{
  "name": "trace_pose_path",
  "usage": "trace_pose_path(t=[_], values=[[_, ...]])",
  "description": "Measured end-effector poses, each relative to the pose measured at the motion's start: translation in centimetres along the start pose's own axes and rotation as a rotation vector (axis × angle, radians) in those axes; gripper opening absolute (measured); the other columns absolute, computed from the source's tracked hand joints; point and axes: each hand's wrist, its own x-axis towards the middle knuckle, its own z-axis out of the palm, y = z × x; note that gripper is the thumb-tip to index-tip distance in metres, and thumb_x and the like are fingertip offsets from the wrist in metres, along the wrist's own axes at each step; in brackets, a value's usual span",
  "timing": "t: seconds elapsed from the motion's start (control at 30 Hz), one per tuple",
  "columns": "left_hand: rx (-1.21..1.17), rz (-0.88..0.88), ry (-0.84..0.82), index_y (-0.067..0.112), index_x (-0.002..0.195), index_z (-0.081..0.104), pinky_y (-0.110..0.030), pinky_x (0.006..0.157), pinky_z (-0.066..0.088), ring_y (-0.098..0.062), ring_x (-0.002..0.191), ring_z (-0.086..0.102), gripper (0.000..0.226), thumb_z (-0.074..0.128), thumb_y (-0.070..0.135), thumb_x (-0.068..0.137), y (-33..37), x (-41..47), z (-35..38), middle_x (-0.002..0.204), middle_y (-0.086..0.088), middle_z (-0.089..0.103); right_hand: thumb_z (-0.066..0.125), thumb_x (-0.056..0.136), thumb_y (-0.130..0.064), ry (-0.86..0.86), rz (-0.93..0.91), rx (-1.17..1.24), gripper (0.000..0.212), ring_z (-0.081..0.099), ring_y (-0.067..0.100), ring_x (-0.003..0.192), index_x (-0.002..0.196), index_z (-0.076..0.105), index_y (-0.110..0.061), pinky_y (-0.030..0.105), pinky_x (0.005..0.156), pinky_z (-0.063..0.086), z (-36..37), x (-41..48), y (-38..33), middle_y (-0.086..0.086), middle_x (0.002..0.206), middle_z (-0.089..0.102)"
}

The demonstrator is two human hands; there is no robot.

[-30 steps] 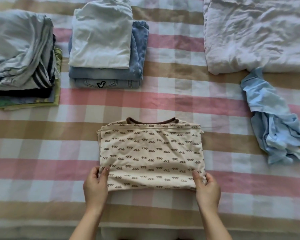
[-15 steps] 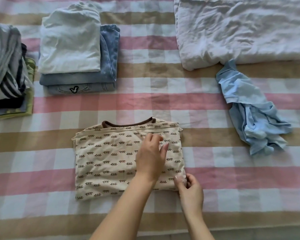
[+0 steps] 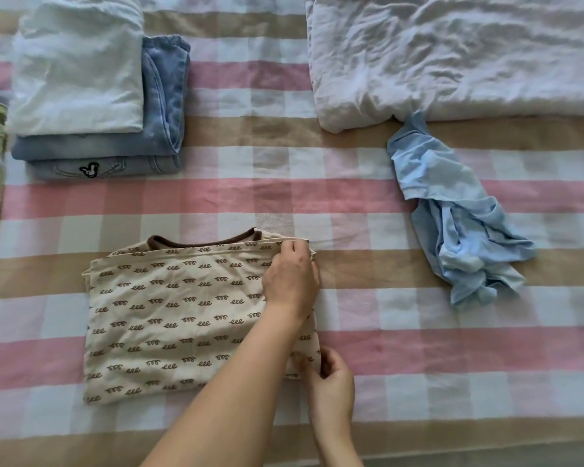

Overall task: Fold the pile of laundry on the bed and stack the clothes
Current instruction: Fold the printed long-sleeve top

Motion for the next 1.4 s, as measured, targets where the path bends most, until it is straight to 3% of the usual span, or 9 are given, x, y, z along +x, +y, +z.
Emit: trace_pose_path(t=[0.27,0.4,0.53,0.9,1.0,1.1,1.2,1.3,1.4], values=[[-0.641,-0.261,-0.073,0.009,0.084,0.048,-0.035,0.075,0.037,-0.026,0.088,0.049,0.007,0.047,0.010,0.091,-1.2,0.0,-3.8,0.091,-0.008,0.051,0.077,0.071,-0.006,0.106,-0.147,0.161,0.024,0.061,0.005,0.061,0.077,0.069,-0.028,0.014,0.058,0.048,1.9,-3.6,-1.7,-0.007,0.072,0.071],[-1.287,-0.499,-0.024,0.014,0.073,0.048,-0.027,0.055,0.041,-0.012,0.057,0.049,0.021,0.048,0.006,0.092,-6.0,-1.4,-9.5,0.064,-0.001,0.051,0.078,0.069,-0.011,0.114,-0.589,-0.025,0.032,0.060,0.005,0.070,0.087,0.065,-0.035,0.015,0.063,0.049,5.9,-7.5,-3.4,-0.013,0.081,0.063],[-1.581,-0.503,0.013,0.006,0.080,0.056,-0.024,0.057,0.055,-0.012,0.060,0.063,0.018,0.045,0.005,0.094,-13.1,-2.8,-14.3,0.062,-0.003,0.064,0.074,0.066,-0.002,0.005,-0.902,-0.136,0.034,0.056,-0.001,0.074,0.089,0.066,-0.026,0.008,0.067,0.045,11.4,-10.3,-4.1,-0.016,0.085,0.053],[-1.330,-0.694,0.163,0.013,0.077,0.051,-0.025,0.058,0.047,-0.012,0.058,0.054,0.016,0.052,0.008,0.093,-26.3,-2.8,-12.6,0.069,-0.005,0.056,0.064,0.061,0.012,-0.255,-0.981,-0.540,0.034,0.046,0.009,0.078,0.085,0.070,-0.011,0.021,0.068,0.041,21.4,-10.6,-0.2,0.002,0.078,0.060],[-1.126,-0.672,0.296,0.017,0.080,0.052,-0.031,0.075,0.048,-0.016,0.074,0.055,0.014,0.060,0.008,0.087,-27.0,-3.3,-12.0,0.078,-0.003,0.057,0.068,0.067,0.003,-0.348,-0.928,-0.604,0.026,0.053,0.014,0.080,0.088,0.070,-0.012,0.027,0.069,0.046,20.9,-10.3,0.0,0.002,0.084,0.062],[-0.832,-0.556,0.427,0.013,0.093,0.051,-0.016,0.064,0.036,-0.009,0.072,0.052,0.014,0.061,0.008,0.086,-27.0,-5.4,-12.2,0.081,0.005,0.055,0.067,0.076,-0.012,-0.176,-0.895,-0.459,0.018,0.052,0.009,0.091,0.094,0.069,-0.014,0.021,0.083,0.044,19.5,-9.6,-1.3,-0.001,0.092,0.060],[-0.760,-0.550,0.305,0.004,0.106,0.051,-0.019,0.070,0.035,-0.018,0.084,0.052,0.019,0.057,0.012,0.090,-26.8,-7.8,-11.6,0.095,-0.005,0.057,0.063,0.082,-0.013,0.159,-0.667,-0.411,0.028,0.042,0.010,0.106,0.110,0.062,-0.011,0.024,0.094,0.033,18.1,-7.0,-3.1,0.002,0.108,0.053],[-0.745,-0.525,0.178,0.003,0.108,0.052,-0.027,0.073,0.040,-0.025,0.094,0.057,0.022,0.056,0.017,0.091,-26.1,-9.0,-10.8,0.104,-0.010,0.062,0.061,0.088,-0.013,0.107,-0.276,-0.308,0.039,0.049,0.024,0.111,0.124,0.051,-0.003,0.035,0.097,0.039,17.6,-4.1,-4.2,0.013,0.121,0.052],[-0.741,-0.550,0.109,0.003,0.112,0.051,-0.025,0.067,0.032,-0.022,0.094,0.054,0.029,0.057,0.021,0.090,-25.5,-8.8,-10.7,0.107,-0.010,0.061,0.058,0.090,-0.024,0.042,-0.185,-0.291,0.032,0.055,0.018,0.100,0.118,0.056,-0.008,0.027,0.084,0.040,17.7,-2.8,-4.6,0.005,0.111,0.061]])
